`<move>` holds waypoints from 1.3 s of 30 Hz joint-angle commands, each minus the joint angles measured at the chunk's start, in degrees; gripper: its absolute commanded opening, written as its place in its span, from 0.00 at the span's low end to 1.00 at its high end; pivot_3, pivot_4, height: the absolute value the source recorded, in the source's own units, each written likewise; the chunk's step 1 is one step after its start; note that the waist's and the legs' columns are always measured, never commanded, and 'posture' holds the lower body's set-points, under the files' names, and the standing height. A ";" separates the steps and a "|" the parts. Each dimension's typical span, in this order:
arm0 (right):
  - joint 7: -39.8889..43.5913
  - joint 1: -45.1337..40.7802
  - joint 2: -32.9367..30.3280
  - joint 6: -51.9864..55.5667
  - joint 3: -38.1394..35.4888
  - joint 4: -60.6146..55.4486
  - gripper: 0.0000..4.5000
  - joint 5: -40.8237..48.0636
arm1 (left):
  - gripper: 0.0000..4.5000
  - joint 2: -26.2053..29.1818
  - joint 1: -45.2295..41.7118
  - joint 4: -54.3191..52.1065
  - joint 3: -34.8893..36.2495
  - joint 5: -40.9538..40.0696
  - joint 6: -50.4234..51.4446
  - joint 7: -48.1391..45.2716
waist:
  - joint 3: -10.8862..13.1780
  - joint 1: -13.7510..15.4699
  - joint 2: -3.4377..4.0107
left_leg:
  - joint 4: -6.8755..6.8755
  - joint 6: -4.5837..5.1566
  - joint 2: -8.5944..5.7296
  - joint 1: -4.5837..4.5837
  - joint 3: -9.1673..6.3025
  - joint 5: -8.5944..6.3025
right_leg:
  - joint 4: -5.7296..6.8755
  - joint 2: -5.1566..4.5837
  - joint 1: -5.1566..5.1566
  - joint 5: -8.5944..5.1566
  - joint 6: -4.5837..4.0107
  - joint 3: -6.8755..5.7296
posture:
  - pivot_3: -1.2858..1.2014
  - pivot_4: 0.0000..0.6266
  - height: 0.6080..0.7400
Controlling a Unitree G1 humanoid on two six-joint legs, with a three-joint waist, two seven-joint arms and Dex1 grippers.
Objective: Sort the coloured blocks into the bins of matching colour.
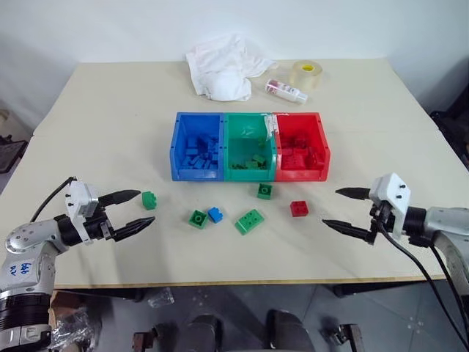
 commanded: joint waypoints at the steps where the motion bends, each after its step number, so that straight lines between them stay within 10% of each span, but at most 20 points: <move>1: 1.02 4.97 -2.78 1.22 -7.88 -4.15 1.00 2.11 | 0.99 0.72 -0.56 -0.82 0.71 -1.46 -0.55 -1.46 | 0.00 0.27 0.00 | 0.00 0.00 0.00 0.00 0.01 0.00 | -0.01 0.00 0.00 0.00 0.00 0.00 | 0.52 0.24 1.00; 8: -0.31 8.04 -4.15 4.26 -9.59 -6.89 1.00 1.90 | 0.99 0.61 -0.11 -0.80 0.64 -1.30 -0.78 -1.94 | 0.00 0.16 0.00 | 0.01 0.00 0.06 0.05 0.08 0.00 | 0.01 0.04 0.01 0.00 0.00 0.04 | 0.52 0.24 1.00; 28: 2.07 -22.99 10.85 -4.19 21.84 18.52 1.00 -10.63 | 0.99 -2.18 8.78 -13.48 3.14 -4.45 1.55 3.63 | 0.07 -0.50 -0.11 | 0.01 -0.01 0.02 -0.01 -0.09 -0.01 | 0.02 0.00 -0.03 0.00 -0.01 -0.02 | 0.52 0.24 1.00; 39: -0.47 -21.32 11.89 -4.20 17.85 14.05 0.40 -8.06 | 1.00 -2.74 11.17 -16.11 3.14 -5.20 1.72 4.61 | 0.07 -0.54 -0.11 | 0.02 -0.02 0.04 0.02 -0.06 -0.01 | 0.02 0.03 -0.01 0.00 -0.01 -0.02 | 0.52 0.24 1.00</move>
